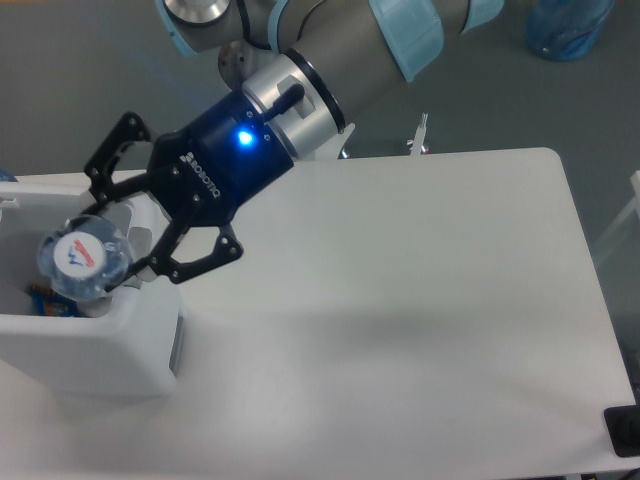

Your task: Place the trash in the trash can

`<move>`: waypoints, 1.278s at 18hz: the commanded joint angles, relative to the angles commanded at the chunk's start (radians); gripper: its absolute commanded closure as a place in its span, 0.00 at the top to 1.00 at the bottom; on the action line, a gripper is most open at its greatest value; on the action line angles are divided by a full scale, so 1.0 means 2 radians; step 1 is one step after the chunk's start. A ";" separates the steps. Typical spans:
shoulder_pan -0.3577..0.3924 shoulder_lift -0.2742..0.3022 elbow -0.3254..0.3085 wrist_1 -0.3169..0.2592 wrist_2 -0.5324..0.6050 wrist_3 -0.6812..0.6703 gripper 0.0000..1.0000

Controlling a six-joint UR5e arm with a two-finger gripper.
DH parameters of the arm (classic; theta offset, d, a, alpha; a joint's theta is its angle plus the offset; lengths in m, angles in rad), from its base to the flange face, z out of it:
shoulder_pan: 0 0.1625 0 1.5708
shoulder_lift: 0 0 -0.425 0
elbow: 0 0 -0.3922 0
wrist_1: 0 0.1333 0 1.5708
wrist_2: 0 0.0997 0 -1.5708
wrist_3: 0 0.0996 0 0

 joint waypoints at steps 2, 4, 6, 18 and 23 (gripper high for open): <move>-0.011 0.006 -0.022 0.018 0.000 0.004 0.56; -0.027 0.009 -0.035 0.025 0.002 0.004 0.56; -0.034 0.009 -0.044 0.031 0.004 0.006 0.56; -0.078 0.003 -0.089 0.035 0.044 0.104 0.85; -0.077 0.004 -0.088 0.035 0.044 0.104 1.00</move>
